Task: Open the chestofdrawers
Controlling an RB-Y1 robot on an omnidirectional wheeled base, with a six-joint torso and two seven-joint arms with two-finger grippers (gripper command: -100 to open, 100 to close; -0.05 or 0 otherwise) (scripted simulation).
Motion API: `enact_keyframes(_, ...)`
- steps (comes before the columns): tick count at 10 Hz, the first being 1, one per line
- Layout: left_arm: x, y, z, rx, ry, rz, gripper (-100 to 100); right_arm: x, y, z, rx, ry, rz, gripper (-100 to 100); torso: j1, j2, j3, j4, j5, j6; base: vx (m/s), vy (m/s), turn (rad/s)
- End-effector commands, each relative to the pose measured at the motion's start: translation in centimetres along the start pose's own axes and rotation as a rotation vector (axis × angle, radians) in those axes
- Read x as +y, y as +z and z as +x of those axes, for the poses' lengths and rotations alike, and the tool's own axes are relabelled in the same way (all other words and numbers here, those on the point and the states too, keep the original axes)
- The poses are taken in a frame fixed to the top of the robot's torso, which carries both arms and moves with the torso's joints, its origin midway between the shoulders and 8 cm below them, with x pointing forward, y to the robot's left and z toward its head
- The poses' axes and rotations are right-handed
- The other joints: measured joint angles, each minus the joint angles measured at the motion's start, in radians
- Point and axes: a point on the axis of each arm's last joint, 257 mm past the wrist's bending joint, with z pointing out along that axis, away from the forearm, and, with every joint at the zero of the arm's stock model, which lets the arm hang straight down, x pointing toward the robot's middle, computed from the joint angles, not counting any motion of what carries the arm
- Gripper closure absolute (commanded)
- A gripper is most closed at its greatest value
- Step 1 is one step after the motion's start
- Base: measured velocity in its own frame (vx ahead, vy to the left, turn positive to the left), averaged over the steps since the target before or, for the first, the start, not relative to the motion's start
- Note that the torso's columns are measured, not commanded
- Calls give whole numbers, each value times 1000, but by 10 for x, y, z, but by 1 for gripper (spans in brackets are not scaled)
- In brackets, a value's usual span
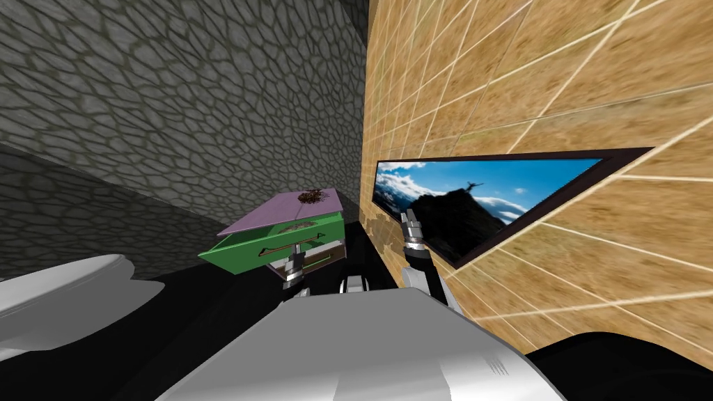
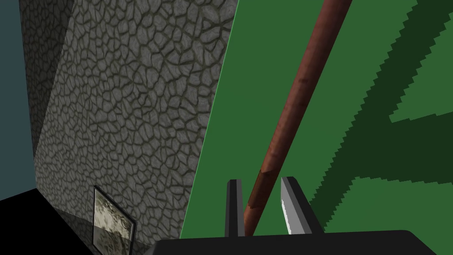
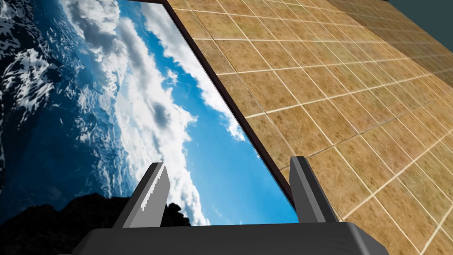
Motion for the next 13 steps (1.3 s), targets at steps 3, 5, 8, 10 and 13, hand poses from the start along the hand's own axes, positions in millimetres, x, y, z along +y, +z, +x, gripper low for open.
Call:
enact_keyframes(3,-16,2,-12,-6,9,35,100,0,0,0,0,0,0,0,1,0,0,1,-1,-2,-22,-26,-38)
enact_keyframes(5,-23,-2,-20,-13,18,39,100,0,0,0,0,0,0,0,0,2,1,2,-3,-3,-20,-26,-51)
enact_keyframes(8,-33,-9,-31,-15,29,36,100,0,0,0,0,0,0,0,0,3,1,2,-3,-3,-34,-30,-57)
enact_keyframes(10,-36,-10,-37,-27,39,40,100,0,0,0,0,0,0,0,1,1,0,1,-2,-3,-20,-26,-20)
enact_keyframes(13,-33,-20,-44,-44,45,9,100,0,0,0,0,0,0,0,1,2,0,2,-4,-4,-13,-20,-39)
